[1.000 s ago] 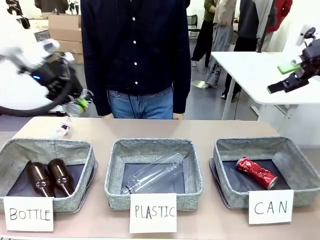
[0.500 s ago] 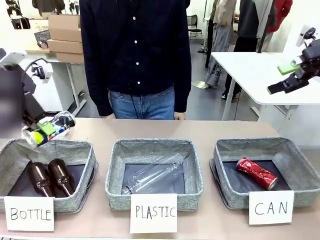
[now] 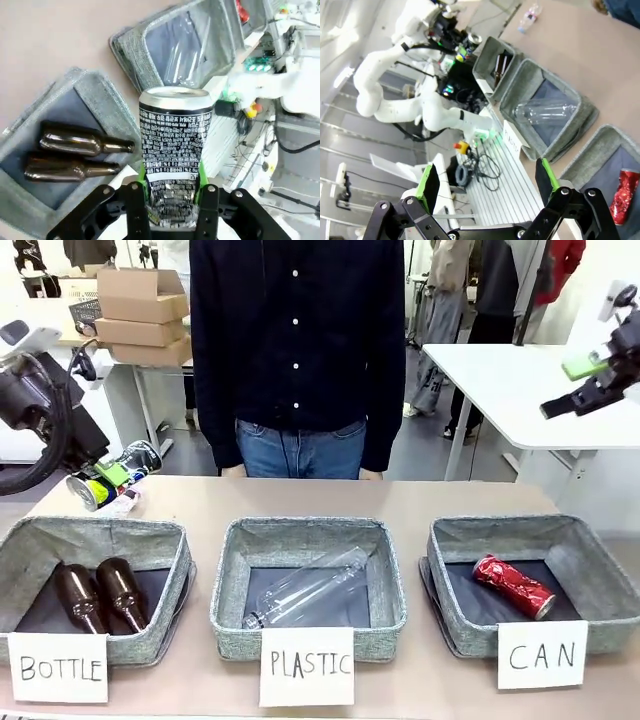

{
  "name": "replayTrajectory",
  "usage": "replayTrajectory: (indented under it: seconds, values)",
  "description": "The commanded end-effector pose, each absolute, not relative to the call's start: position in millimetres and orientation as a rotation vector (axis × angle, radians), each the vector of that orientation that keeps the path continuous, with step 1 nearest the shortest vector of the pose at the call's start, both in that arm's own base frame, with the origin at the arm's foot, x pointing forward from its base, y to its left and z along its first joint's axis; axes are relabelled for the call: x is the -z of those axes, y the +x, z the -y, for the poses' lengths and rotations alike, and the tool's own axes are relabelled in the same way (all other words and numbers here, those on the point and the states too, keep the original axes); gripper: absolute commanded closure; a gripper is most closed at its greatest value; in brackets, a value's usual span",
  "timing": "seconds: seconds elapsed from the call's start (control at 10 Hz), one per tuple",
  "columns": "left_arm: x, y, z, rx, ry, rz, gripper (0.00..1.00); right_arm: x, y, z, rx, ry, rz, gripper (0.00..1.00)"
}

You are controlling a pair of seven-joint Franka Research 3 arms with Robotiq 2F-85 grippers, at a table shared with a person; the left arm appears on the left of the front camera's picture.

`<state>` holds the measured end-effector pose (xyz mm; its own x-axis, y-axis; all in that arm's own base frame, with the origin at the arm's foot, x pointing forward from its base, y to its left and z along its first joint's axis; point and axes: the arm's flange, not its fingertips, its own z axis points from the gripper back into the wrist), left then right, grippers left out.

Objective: Sort the can waste into the basket.
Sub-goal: Pick up the can waste from the table and place it in the right Fabric basket.

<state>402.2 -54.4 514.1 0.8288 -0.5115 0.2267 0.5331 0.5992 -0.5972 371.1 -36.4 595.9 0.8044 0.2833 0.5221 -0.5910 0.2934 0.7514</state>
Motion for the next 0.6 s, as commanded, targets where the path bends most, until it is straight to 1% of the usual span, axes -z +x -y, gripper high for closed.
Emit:
replayTrajectory:
  seconds: [0.0,0.1,0.2,0.3,0.4,0.5]
  values:
    - [-512.8,394.4,145.0,0.915,-0.601,0.152,0.61,-637.7,346.3,60.4,-0.633,1.006,0.347,0.0]
    - [-519.6,373.0,203.7,1.094,-0.549,0.218,0.61,-639.8,329.1,86.2,-0.564,0.957,0.339,0.0]
    - [-520.8,356.3,254.6,1.253,-0.538,0.23,0.61,-638.0,303.5,118.1,-0.519,0.938,0.341,0.0]
    - [-518.6,349.8,302.3,1.332,-0.533,0.299,0.61,-631.6,272.6,153.1,-0.461,0.924,0.353,0.0]
    - [-513.5,344.8,357.4,1.461,-0.6,0.296,0.61,-616.0,238.7,188.2,-0.411,0.972,0.403,0.0]
    - [-512.5,337.7,415.9,1.621,-0.608,0.322,0.61,-591.9,215.9,208.3,-0.43,1.038,0.393,0.0]
